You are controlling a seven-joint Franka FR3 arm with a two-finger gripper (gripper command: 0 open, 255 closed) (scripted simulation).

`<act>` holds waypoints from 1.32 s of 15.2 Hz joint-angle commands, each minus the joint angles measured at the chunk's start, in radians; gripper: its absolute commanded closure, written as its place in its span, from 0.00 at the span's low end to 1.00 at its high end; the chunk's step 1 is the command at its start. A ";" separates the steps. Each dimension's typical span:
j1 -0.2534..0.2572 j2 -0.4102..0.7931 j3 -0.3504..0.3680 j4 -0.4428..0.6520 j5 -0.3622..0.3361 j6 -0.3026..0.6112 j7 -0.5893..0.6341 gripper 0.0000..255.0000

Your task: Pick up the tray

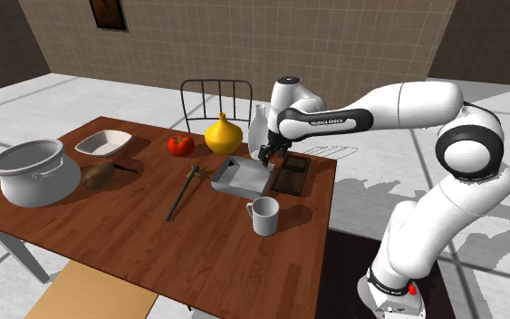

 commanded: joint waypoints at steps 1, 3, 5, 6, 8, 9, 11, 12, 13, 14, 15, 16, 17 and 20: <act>-0.020 0.056 -0.022 0.027 -0.001 0.030 0.013 0.00; -0.036 0.107 -0.041 0.058 0.001 0.051 0.027 0.00; -0.037 0.113 -0.042 0.037 0.001 0.078 0.028 0.00; -0.037 0.117 -0.043 0.027 0.001 0.092 0.028 0.00; -0.037 0.124 -0.044 0.007 0.001 0.119 0.029 0.00; -0.038 0.128 -0.045 -0.002 0.001 0.132 0.029 0.00; -0.038 0.135 -0.046 -0.017 0.001 0.154 0.030 0.00; -0.038 0.135 -0.046 -0.017 0.001 0.154 0.030 0.00; -0.038 0.135 -0.045 -0.018 0.001 0.155 0.031 1.00; -0.038 0.134 -0.045 -0.019 0.001 0.155 0.031 1.00; -0.038 0.134 -0.045 -0.019 0.001 0.154 0.032 1.00; -0.038 0.134 -0.045 -0.019 0.001 0.154 0.031 1.00; -0.038 0.134 -0.045 -0.019 0.001 0.154 0.031 1.00; -0.038 0.134 -0.045 -0.019 0.001 0.154 0.031 1.00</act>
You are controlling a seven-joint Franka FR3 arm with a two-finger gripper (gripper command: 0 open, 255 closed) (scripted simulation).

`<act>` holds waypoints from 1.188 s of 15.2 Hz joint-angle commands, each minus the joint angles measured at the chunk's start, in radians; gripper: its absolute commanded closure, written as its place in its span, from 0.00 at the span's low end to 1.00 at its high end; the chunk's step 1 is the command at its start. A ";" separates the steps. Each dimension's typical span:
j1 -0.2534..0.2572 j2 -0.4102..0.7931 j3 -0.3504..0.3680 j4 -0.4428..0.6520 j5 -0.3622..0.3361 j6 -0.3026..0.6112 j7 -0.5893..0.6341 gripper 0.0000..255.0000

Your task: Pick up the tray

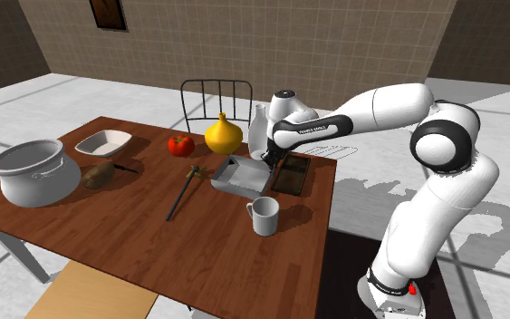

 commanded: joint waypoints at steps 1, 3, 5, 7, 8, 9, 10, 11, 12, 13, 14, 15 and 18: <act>0.000 0.000 0.000 0.000 0.000 0.000 0.000 1.00; 0.000 -0.003 0.000 0.011 0.000 -0.014 -0.001 1.00; 0.001 -0.011 0.002 0.030 0.000 -0.041 -0.002 1.00; 0.001 -0.019 0.003 0.050 0.000 -0.068 -0.003 1.00; 0.001 -0.022 0.004 0.060 0.000 -0.081 -0.003 1.00; 0.002 -0.025 0.004 0.070 0.000 -0.095 -0.004 1.00; 0.002 -0.028 0.005 0.081 0.000 -0.108 -0.004 1.00; 0.002 -0.030 0.005 0.092 0.001 -0.122 -0.005 1.00; 0.003 -0.033 0.006 0.103 0.001 -0.135 -0.006 1.00; 0.003 -0.035 0.007 0.114 0.001 -0.149 -0.006 1.00; 0.003 -0.037 0.007 0.126 0.001 -0.162 -0.007 1.00; 0.003 -0.039 0.008 0.137 0.002 -0.176 -0.008 1.00; 0.004 -0.042 0.009 0.163 0.002 -0.204 -0.009 1.00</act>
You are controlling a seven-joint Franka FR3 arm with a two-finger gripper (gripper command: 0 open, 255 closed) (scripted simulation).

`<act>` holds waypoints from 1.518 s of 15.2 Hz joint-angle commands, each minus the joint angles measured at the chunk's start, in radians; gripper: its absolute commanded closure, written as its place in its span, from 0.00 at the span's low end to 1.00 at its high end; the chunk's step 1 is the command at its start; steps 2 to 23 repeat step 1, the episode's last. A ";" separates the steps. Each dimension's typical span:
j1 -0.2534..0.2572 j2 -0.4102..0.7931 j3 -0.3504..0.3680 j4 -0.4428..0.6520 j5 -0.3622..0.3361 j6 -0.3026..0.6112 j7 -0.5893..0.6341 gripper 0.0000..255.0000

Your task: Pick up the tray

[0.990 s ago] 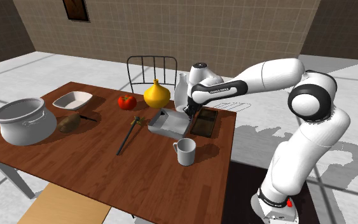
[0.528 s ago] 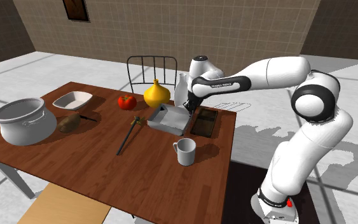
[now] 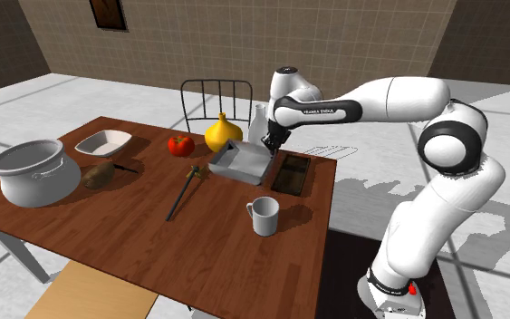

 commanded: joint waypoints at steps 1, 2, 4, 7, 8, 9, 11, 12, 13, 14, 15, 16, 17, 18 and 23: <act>0.000 0.003 0.000 0.010 0.001 -0.008 -0.001 1.00; 0.000 0.003 0.000 0.010 0.001 -0.008 -0.001 1.00; 0.000 0.003 0.000 0.010 0.001 -0.008 -0.001 1.00; 0.000 0.003 0.000 0.010 0.001 -0.008 -0.001 1.00; 0.000 0.003 0.000 0.010 0.001 -0.008 -0.001 1.00; 0.000 0.003 0.000 0.010 0.001 -0.008 -0.001 1.00; 0.000 0.003 0.000 0.010 0.001 -0.008 -0.001 1.00; 0.000 0.003 0.000 0.010 0.001 -0.008 -0.001 1.00; 0.000 0.003 0.000 0.010 0.001 -0.008 -0.001 1.00; 0.000 0.003 0.000 0.010 0.001 -0.008 -0.001 1.00; 0.000 0.003 0.000 0.010 0.001 -0.008 -0.001 1.00; 0.000 0.003 0.000 0.010 0.001 -0.008 -0.001 1.00; 0.000 0.003 0.000 0.010 0.001 -0.008 -0.001 1.00; 0.000 0.003 0.000 0.010 0.001 -0.008 -0.001 1.00; 0.000 0.003 0.000 0.010 0.001 -0.008 -0.001 1.00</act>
